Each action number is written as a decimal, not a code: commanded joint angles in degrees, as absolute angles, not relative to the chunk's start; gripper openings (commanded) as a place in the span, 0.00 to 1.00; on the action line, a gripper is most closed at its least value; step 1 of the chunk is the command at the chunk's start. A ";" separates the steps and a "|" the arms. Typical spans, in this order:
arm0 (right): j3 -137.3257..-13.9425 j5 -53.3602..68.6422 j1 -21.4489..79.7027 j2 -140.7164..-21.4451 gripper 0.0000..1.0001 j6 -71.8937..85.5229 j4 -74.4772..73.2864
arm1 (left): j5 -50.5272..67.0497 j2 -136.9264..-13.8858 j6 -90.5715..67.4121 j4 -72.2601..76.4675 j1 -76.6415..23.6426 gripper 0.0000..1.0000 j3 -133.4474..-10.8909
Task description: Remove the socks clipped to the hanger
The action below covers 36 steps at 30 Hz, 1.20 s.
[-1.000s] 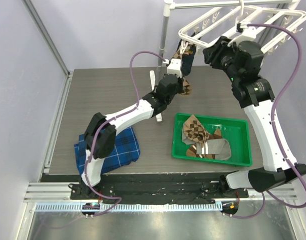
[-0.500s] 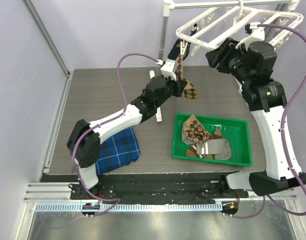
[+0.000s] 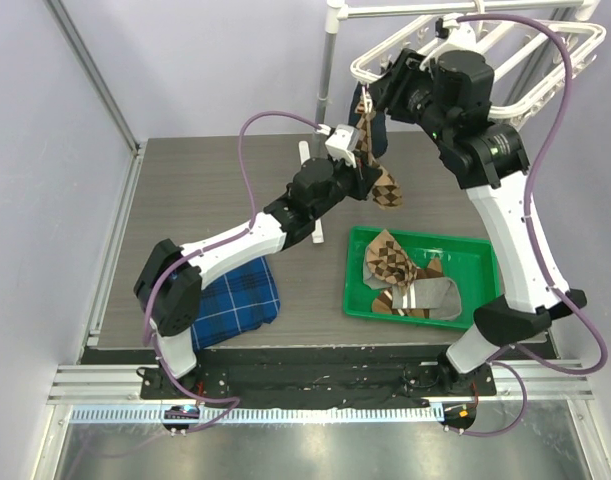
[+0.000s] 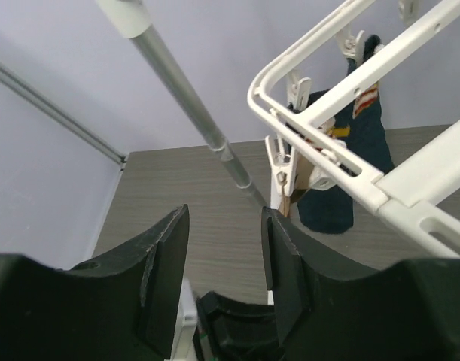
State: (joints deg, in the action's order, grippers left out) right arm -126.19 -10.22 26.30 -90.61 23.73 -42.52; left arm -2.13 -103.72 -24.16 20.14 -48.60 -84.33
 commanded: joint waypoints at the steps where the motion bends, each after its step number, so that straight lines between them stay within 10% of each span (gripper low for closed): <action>1: -129.46 -16.08 26.28 -93.16 0.50 23.29 -41.66 | -0.88 -100.72 -25.13 24.78 -49.13 0.00 -83.85; 36: -130.87 -31.46 29.44 -105.55 0.53 15.56 -34.89 | -2.11 -102.04 -23.47 26.98 -51.24 0.00 -84.11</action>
